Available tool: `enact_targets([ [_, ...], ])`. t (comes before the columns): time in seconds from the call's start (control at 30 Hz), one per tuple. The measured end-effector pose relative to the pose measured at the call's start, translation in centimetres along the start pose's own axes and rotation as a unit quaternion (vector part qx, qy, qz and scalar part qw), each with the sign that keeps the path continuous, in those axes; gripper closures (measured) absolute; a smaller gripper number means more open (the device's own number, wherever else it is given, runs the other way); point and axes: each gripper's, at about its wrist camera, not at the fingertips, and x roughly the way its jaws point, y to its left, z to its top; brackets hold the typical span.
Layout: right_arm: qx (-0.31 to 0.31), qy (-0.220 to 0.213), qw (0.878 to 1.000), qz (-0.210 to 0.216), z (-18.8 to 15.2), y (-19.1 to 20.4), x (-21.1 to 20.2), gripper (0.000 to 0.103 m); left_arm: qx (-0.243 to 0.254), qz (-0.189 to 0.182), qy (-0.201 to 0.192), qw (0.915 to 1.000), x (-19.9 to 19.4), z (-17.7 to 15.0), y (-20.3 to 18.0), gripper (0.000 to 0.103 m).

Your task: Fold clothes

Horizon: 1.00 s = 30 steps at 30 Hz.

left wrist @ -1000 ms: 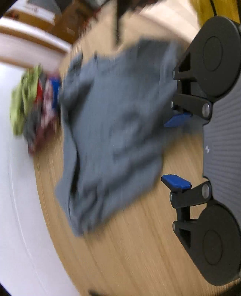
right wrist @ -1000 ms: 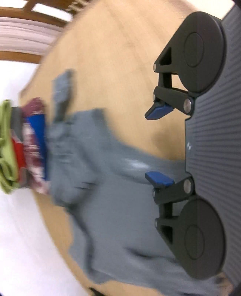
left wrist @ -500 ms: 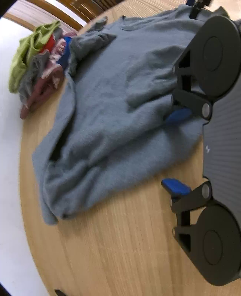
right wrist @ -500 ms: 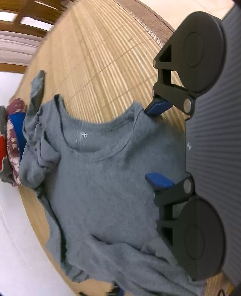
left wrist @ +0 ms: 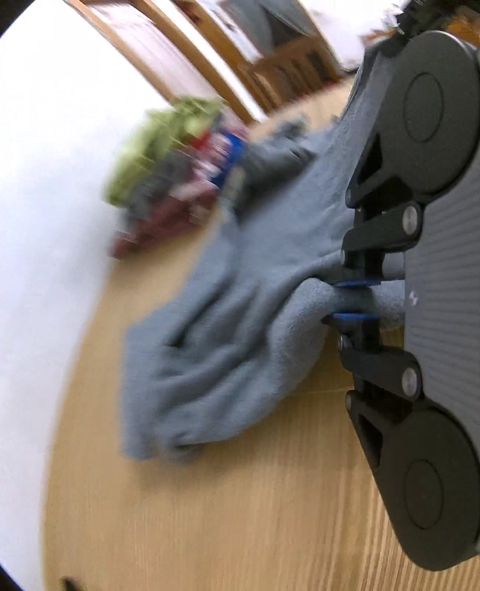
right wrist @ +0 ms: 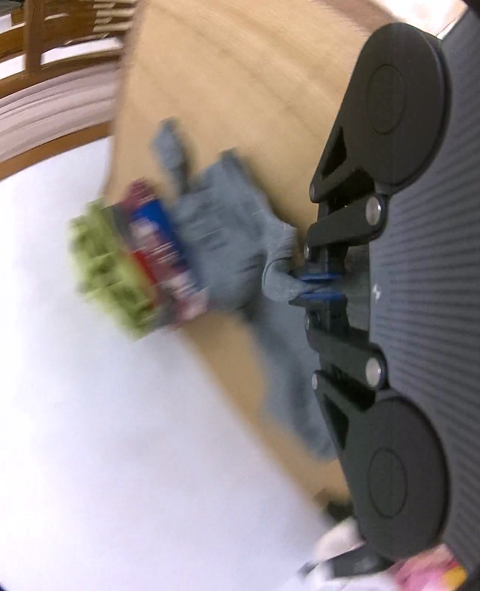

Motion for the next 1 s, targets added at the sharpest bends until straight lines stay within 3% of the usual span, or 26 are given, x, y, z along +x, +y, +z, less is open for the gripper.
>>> enact_targets([
  [0.1, 0.018, -0.067, 0.995, 0.067, 4.0, 0.1, -3.2, 0.100, -0.015, -0.022, -0.087, 0.9959, -6.6, 0.8, -1.0, 0.089],
  [0.13, 0.018, -0.093, 0.991, 0.095, 5.3, 0.0, -4.4, 0.100, -0.020, -0.029, -0.117, 0.9925, -8.9, 1.1, -1.3, 0.094],
  [0.2, -0.014, -0.136, 0.982, 0.128, 7.9, 0.4, -6.7, 0.100, -0.017, -0.036, -0.190, 0.9810, -14.0, 1.1, -2.7, 0.098],
  [0.27, -0.057, -0.165, 0.974, 0.145, 10.1, 0.8, -8.5, 0.099, 0.001, -0.019, -0.243, 0.9698, -18.1, 1.0, -4.5, 0.098],
  [0.37, -0.087, -0.109, 0.981, 0.134, 10.6, -0.6, -7.7, 0.093, 0.034, 0.047, -0.259, 0.9640, -20.9, -0.7, -6.5, 0.095],
  [0.4, -0.091, -0.080, 0.986, 0.111, 10.1, -1.4, -6.8, 0.083, 0.032, 0.069, -0.244, 0.9667, -20.8, -1.5, -6.7, 0.095],
  [0.43, -0.099, -0.047, 0.990, 0.084, 8.9, -2.3, -5.5, 0.065, 0.024, 0.087, -0.228, 0.9694, -20.4, -2.4, -6.6, 0.091],
  [0.5, -0.113, 0.007, 0.993, 0.041, 6.1, -3.9, -3.3, 0.052, -0.003, 0.117, -0.180, 0.9767, -18.7, -4.2, -5.9, 0.090],
  [0.6, -0.129, 0.078, 0.988, -0.008, 1.5, -6.3, -0.3, 0.050, -0.048, 0.138, -0.104, 0.9839, -15.3, -6.0, -4.1, 0.083],
  [0.7, -0.128, 0.131, 0.982, -0.047, -1.7, -8.2, 2.1, 0.049, -0.053, 0.166, -0.043, 0.9838, -12.3, -7.0, -2.0, 0.072],
  [0.77, -0.104, 0.146, 0.982, -0.066, -3.2, -9.3, 3.3, 0.049, -0.038, 0.174, -0.015, 0.9838, -10.5, -7.2, -0.2, 0.058],
  [0.9, -0.043, 0.142, 0.983, -0.107, -4.3, -10.8, 4.5, 0.049, -0.031, 0.157, 0.030, 0.9867, -7.3, -6.0, 3.1, 0.051],
  [1.0, -0.039, 0.145, 0.980, -0.127, -5.2, -10.4, 5.8, 0.049, -0.024, 0.128, 0.048, 0.9904, -5.0, -4.9, 4.6, 0.044],
])
